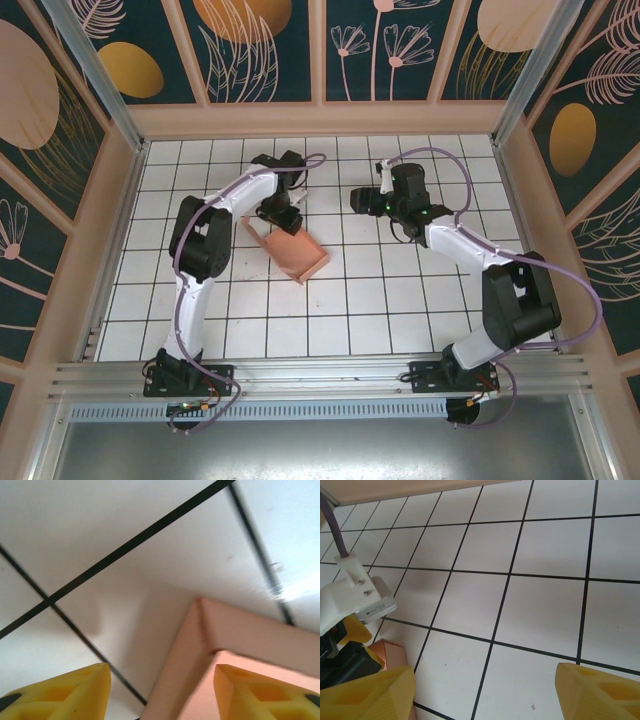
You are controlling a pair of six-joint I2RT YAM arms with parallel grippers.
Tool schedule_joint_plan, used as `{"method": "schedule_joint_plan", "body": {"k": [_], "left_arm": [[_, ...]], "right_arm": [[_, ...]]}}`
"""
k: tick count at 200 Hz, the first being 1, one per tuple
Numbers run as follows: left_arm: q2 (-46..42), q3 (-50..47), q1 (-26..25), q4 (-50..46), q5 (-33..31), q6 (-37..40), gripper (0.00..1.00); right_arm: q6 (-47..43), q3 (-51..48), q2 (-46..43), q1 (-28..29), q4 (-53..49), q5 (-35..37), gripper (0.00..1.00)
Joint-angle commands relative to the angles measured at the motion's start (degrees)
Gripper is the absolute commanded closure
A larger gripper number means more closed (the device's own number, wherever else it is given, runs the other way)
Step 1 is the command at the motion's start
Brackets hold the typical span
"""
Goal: Fold the paper box
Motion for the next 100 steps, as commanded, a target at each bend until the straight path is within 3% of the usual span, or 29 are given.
{"method": "schedule_joint_plan", "body": {"k": [1, 55, 100], "left_arm": [[0.1, 4.4, -1.5, -4.6, 1.3, 1.5, 0.37], [-9.8, 2.0, -1.4, 4.0, -2.2, -0.5, 0.21], [-27.5, -18.0, 2.3, 27.3, -6.8, -8.1, 0.13]], "right_arm": [[-1.5, 1.1, 1.1, -0.4, 0.8, -1.2, 0.26], [-1.9, 2.6, 3.3, -0.3, 1.3, -2.9, 0.26], [-2.3, 4.5, 5.7, 1.9, 0.5, -2.7, 0.25]]}}
